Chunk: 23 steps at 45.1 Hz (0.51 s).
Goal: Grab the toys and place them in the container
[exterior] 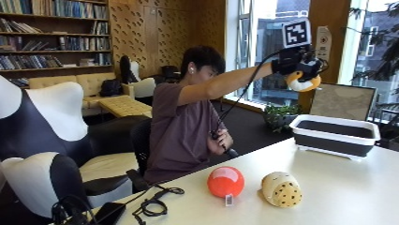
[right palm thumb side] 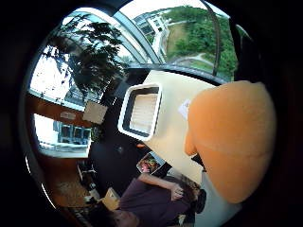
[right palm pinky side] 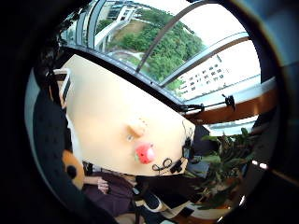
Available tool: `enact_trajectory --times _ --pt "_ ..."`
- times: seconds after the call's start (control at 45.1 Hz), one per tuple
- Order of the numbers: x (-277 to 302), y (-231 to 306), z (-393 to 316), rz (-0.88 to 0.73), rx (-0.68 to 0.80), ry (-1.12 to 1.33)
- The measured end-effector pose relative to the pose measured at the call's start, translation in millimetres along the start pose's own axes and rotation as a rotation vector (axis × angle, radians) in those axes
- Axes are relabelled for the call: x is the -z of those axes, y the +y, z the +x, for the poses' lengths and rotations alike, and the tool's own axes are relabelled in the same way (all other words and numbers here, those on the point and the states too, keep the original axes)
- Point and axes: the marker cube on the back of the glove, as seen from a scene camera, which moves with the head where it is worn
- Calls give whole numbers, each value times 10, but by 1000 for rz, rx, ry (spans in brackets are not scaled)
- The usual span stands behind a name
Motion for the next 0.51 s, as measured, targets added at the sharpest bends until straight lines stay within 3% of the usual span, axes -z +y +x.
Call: enact_trajectory --times 0.089,0.177,0.222,0.311,0.399,0.51 --pt "-125 -343 -787 -16 14 13" --pt "-343 -742 -1766 -43 -169 5" --pt "-464 -845 -2150 -57 -192 18" --pt "-722 -894 -2759 -87 -11 3" --pt "-993 -840 -3355 -108 322 -42" --pt "-1257 -831 -3736 -151 415 -62"
